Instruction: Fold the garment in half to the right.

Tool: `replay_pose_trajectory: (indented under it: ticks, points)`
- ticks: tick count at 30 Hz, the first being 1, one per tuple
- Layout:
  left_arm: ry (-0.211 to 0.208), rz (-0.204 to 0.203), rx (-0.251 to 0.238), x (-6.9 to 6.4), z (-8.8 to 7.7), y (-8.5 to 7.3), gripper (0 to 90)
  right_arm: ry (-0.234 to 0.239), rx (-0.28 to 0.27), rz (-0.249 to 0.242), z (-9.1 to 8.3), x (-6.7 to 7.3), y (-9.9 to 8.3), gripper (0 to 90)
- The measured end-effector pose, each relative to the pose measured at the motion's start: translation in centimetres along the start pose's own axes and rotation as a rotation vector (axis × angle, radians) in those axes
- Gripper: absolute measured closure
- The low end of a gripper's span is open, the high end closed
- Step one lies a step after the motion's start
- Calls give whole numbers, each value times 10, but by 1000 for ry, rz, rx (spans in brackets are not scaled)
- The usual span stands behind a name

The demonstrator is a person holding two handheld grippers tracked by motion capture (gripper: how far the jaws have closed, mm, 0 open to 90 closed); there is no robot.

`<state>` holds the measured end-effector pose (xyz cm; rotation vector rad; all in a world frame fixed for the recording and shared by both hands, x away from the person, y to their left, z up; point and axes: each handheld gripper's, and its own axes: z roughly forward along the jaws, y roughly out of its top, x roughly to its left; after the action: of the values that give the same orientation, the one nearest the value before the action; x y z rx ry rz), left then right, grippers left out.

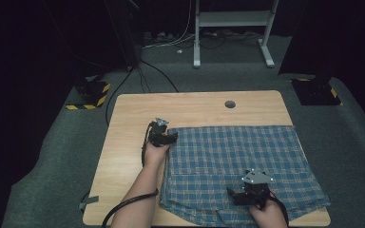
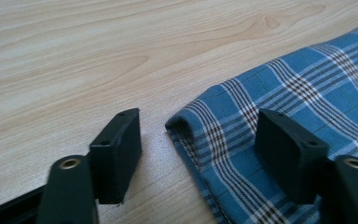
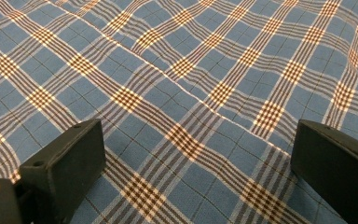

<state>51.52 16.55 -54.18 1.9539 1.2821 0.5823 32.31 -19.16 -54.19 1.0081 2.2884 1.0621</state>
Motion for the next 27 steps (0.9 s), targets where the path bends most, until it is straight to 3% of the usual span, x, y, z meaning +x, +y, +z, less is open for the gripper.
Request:
replay_pose_trajectory:
  ticks: [9,12,13,16,22,27]
  points:
    - [-50,50,-23,-6,-3,-2,636,-19,-16,-14,-2,2,0,20]
    - [-57,78,-27,-10,-3,-3,763,-39,-3,-31,-1,5,2,16]
    - [-49,115,-28,-13,-3,-3,790,-52,-5,-40,-2,6,2,16]
    - [-40,130,-29,-15,-4,-4,813,-49,-25,-67,-6,14,6,5]
    - [-39,139,-29,-17,-6,-5,823,-7,-62,-51,-18,39,21,0]
    - [-55,105,-29,-15,-9,-8,817,66,-82,-61,-20,70,35,4]
